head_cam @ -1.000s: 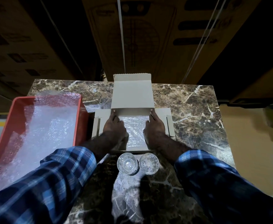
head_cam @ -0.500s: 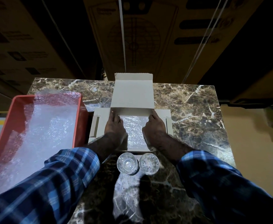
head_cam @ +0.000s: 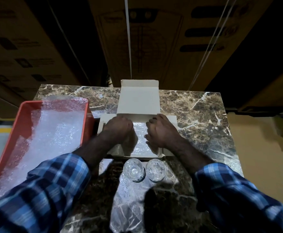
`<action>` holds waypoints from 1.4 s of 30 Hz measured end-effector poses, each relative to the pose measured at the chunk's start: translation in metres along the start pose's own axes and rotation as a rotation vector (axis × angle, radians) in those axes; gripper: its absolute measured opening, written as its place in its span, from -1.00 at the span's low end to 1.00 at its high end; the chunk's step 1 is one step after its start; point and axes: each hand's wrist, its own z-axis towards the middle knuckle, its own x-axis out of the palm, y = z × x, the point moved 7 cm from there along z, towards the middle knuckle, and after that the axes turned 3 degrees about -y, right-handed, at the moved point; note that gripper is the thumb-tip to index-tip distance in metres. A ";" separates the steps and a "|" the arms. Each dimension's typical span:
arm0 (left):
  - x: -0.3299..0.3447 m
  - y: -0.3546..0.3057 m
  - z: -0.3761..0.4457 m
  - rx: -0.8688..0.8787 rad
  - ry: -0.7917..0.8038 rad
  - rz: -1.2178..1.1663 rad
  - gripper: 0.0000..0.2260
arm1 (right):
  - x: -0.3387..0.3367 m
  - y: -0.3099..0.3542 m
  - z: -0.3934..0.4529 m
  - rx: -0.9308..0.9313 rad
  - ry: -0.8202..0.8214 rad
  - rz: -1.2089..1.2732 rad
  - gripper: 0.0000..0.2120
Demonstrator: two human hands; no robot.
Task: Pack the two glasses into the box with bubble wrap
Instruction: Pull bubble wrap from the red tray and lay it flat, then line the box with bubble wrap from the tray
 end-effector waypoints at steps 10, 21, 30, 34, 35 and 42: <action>-0.024 0.019 -0.059 -0.011 -0.263 -0.174 -0.69 | -0.030 0.017 -0.027 0.119 -0.197 0.217 -0.64; -0.061 0.094 -0.206 -0.194 -0.548 -0.429 -0.78 | -0.095 0.156 -0.025 -0.071 -0.432 0.451 -0.81; 0.028 0.166 -0.315 -0.369 -0.372 -0.432 -0.61 | -0.067 0.298 -0.011 -0.315 -0.087 0.388 -0.64; 0.055 0.166 -0.328 -0.338 -0.260 -0.479 -0.57 | -0.040 0.328 -0.011 -0.313 0.172 0.427 -0.54; 0.060 0.163 -0.329 -0.327 -0.246 -0.488 -0.57 | -0.035 0.331 -0.012 -0.291 0.200 0.437 -0.53; 0.081 0.162 -0.337 -0.358 -0.171 -0.609 -0.48 | -0.028 0.333 -0.020 -0.180 0.290 0.562 -0.50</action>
